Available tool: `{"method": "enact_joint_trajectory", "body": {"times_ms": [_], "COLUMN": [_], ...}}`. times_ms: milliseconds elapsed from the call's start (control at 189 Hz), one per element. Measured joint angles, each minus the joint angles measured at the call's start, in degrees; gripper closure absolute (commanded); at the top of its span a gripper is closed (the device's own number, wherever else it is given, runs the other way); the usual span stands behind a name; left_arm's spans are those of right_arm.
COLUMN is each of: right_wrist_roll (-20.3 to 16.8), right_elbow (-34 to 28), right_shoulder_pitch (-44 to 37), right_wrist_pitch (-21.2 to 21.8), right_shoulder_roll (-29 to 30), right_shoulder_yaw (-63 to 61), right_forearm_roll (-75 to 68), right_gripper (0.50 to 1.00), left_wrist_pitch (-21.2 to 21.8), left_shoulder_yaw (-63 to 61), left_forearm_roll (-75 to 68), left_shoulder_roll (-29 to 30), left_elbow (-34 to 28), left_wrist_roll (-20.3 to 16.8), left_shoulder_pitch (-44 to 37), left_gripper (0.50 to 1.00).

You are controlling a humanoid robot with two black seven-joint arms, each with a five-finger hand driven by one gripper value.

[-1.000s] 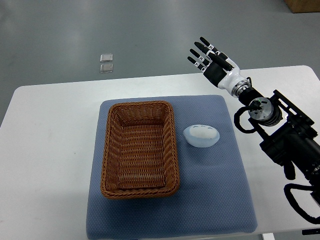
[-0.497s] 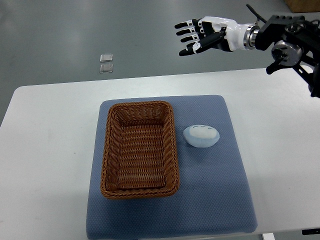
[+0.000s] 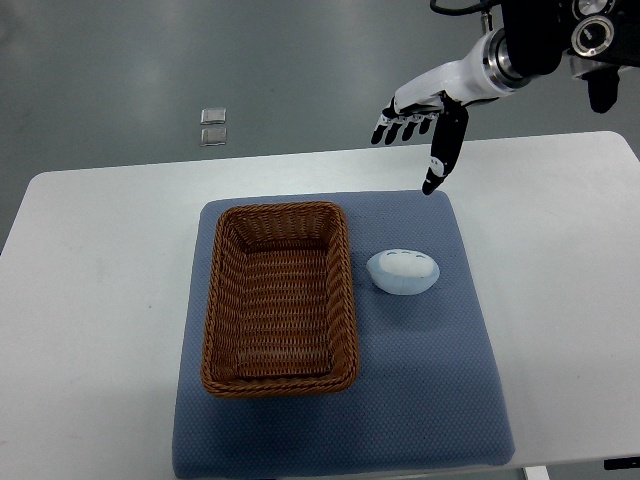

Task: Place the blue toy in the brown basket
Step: 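Lower the right hand onto the white-blue toy and close fingers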

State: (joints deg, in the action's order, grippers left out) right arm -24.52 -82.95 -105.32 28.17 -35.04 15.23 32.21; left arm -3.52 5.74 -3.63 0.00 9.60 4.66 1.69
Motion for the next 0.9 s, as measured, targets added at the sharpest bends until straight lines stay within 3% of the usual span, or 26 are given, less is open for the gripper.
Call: {"method": "enact_joint_trajectory", "body": {"times_ms": [280,746,899], "right_wrist_roll": [-0.52,0.41,1.07], "right_elbow": [-0.88,0.94,2.75], "right_shoulder_pitch": [2.73,18.24,23.26], "right_wrist_pitch": [-2.43,-12.31,-13.73], "right_shoulder_roll": [0.26,1.16,3.03], "right_shoulder_yaw": [0.92,-0.64,-3.38], "right_forearm_roll": [-0.83,4.78,5.50], "right_gripper": [0.589,0.591,0.593], "left_wrist_pitch": [0.00,0.00,0.00], "left_shoulder_yaw": [0.06,-0.03,-0.18], "left_forearm_roll": [0.02,-0.06,-0.07], "left_shoulder_roll": [0.00,0.00,0.00], "left_elbow": [-0.02,0.06,0.07], "left_wrist_roll": [0.00,0.00,0.00], "left_shoulder_pitch": [-0.01,-0.02,-0.02], "left_gripper": [0.500,0.500,0.500]}}
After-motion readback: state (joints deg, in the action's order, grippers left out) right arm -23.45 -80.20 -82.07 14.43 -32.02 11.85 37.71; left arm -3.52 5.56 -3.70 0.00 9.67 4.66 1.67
